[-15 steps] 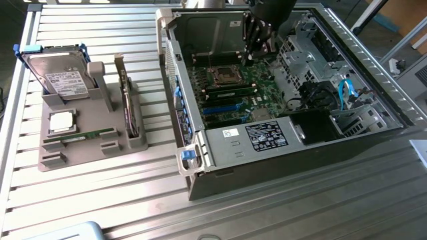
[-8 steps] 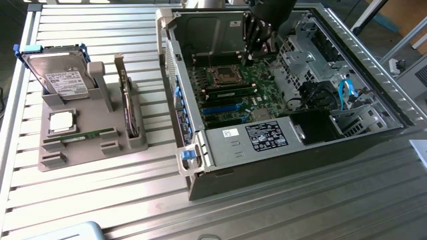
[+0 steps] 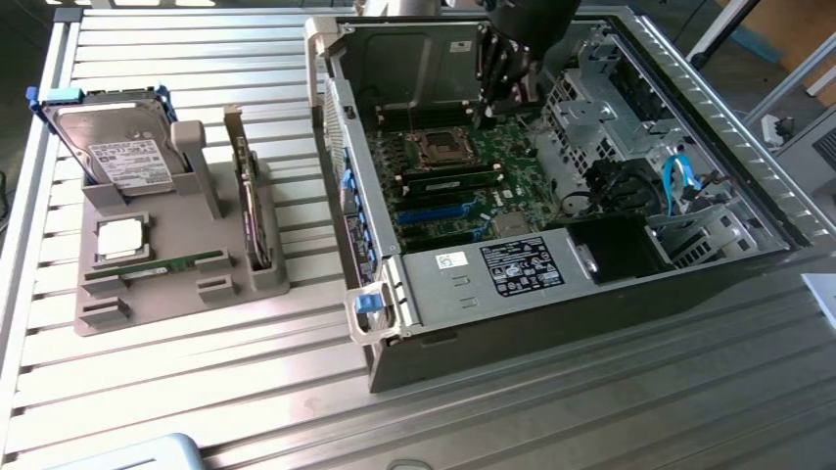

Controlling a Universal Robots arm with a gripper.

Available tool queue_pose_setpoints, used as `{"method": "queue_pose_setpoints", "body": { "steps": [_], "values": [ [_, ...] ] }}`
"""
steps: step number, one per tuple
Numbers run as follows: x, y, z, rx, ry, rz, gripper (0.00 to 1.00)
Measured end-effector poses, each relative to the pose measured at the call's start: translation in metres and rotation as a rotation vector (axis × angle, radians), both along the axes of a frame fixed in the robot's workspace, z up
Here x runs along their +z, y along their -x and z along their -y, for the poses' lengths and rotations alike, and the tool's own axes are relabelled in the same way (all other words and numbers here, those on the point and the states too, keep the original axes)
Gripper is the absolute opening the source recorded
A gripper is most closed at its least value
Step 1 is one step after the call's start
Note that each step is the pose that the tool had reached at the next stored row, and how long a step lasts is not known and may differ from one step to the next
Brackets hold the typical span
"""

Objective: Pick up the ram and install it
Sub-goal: 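Press down the ram until it locks into place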

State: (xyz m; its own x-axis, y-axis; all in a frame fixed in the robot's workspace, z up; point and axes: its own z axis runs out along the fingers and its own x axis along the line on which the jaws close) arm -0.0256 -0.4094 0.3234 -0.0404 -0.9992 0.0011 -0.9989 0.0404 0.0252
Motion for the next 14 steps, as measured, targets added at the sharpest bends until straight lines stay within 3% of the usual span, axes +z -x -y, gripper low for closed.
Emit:
{"method": "queue_pose_setpoints", "body": {
  "steps": [14],
  "values": [
    [-0.0015, 0.0000, 0.0000, -0.251, -0.0002, 0.0001, 0.10]
  ]
}}
